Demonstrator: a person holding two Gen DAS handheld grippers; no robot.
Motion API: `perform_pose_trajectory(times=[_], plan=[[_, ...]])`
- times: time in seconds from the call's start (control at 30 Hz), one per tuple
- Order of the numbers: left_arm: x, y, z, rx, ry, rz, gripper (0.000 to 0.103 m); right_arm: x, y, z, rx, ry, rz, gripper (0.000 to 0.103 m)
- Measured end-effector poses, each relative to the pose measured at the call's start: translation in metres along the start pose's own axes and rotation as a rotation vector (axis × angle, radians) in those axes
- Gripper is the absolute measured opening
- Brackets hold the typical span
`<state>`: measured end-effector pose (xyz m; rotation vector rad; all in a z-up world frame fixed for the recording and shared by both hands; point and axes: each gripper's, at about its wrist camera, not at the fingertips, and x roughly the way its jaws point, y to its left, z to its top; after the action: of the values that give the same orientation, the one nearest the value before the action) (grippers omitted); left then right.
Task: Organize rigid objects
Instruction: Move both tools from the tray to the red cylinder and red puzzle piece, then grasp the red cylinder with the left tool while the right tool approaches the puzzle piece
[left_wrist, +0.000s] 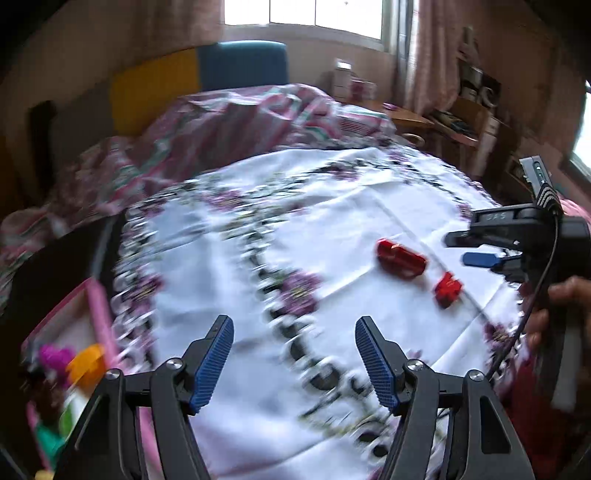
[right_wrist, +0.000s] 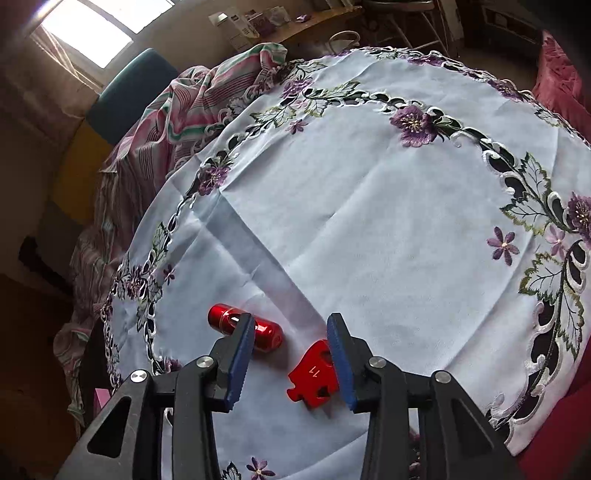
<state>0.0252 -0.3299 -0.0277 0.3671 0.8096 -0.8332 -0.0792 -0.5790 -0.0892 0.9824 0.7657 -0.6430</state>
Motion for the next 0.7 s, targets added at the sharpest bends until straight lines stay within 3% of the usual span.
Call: perform_pose_trajectory(times=[0.23,0.3,0.4,0.7], plan=[[0.057,-0.045,0.037,0.104,0.045,-0.093,0.085,-0.012,-0.014,0.007,0.077,-0.056,0.032,0.043],[0.072,-0.059,0.043,0.136,0.061,-0.125,0.095,-0.012,-0.015,0.007,0.084,-0.055,0.042,0.043],[0.091,-0.08,0.052,0.186,0.058,-0.161,0.101,-0.012,-0.015,0.007,0.093,-0.055,0.062,0.043],[0.139,-0.106,0.065,0.297,0.103,-0.177,0.101,-0.012,-0.016,0.007,0.109,-0.045,0.101,0.043]])
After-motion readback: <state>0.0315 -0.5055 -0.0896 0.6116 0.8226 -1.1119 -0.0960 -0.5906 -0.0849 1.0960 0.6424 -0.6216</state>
